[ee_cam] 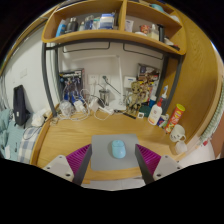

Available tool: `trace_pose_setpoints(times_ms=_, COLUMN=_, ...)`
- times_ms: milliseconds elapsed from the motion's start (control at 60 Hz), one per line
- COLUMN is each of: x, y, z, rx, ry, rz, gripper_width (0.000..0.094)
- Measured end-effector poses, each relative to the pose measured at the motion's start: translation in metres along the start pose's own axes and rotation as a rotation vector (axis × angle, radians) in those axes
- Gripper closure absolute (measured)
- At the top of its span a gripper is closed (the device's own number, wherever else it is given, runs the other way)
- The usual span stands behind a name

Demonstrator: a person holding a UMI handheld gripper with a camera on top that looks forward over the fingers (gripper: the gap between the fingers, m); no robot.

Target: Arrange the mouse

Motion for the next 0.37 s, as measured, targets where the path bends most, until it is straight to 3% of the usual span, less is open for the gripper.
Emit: trace_pose_setpoints(times_ms=367, x=-0.024, y=-0.014, z=0.062, rx=0.013, ry=0.004, rz=0.012, gripper_width=0.0069)
Point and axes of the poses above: the point between the fingertips, and its own axes, seen from behind it with the camera up: x to the right, y up, z backward, against the way the camera looks, the point moved 4 cm from there along z, backward, against the way the camera looks, and after that the axes turned 8 degrees about x, right-handed, at the moved point
